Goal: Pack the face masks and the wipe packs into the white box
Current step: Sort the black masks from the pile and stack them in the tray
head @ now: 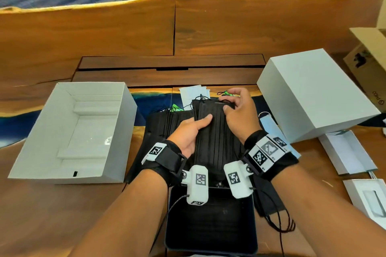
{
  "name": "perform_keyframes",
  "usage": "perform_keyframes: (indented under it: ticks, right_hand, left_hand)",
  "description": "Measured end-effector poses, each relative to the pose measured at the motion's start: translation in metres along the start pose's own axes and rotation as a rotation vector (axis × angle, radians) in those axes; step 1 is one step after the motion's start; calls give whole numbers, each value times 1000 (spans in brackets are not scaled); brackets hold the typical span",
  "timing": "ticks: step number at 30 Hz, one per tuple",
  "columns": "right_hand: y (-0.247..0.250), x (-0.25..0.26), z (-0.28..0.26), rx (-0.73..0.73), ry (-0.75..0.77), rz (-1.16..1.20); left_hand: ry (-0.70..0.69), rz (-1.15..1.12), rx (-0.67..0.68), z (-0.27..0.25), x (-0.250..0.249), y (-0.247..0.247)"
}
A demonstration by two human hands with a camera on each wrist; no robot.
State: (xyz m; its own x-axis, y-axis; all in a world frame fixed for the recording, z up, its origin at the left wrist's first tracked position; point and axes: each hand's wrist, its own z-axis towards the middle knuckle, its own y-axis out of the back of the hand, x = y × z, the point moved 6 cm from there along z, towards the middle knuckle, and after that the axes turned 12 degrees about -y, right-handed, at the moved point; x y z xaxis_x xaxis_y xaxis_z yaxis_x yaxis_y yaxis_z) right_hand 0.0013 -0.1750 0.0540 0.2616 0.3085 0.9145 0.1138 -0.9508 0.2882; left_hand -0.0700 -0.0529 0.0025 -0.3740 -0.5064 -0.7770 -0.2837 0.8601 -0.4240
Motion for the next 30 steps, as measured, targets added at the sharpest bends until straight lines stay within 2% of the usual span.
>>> perform_keyframes:
  ticks: [4, 6, 7, 8, 10, 11, 14, 17, 20, 22, 26, 28, 30]
  right_hand:
    - [4, 11, 2, -30, 50, -70]
    - [19, 6, 0, -81, -15, -109]
    - [25, -3, -3, -51, -122, -79]
    - [25, -15, -9, 44, -263, -12]
    - [11, -35, -28, 328, -497, 161]
    - [7, -39, -34, 405, -516, 199]
    - [11, -40, -33, 410, -414, 166]
    - [13, -46, -29, 470, -457, 161]
    - [18, -53, -29, 554, -495, 115]
    - [40, -58, -24, 525, -486, 24]
    - [113, -116, -9, 146, -490, -403]
    - [122, -158, -13, 122, -545, -608]
    - [115, -190, -21, 175, -590, -662]
  left_hand:
    - [-32, 54, 14, -1, -2, -4]
    - [-49, 52, 1, 0, -6, -7]
    - [-55, 39, -13, 1, -8, -7]
    - [-58, 32, -24, 2, -9, -7]
    - [-43, 49, -36, 4, -9, -10]
    - [-25, 78, -38, 4, -8, -13]
    - [-22, 141, -50, 6, -6, -19]
    - [-12, 147, -37, 7, -1, -26]
    - [-1, 272, -22, 8, 6, -36]
    - [-37, 346, -65, 12, 6, -35]
    - [-30, 474, -151, 20, 10, -18]
    - [-5, 518, -171, 24, 17, -16]
    - [5, 557, -166, 25, 21, -20]
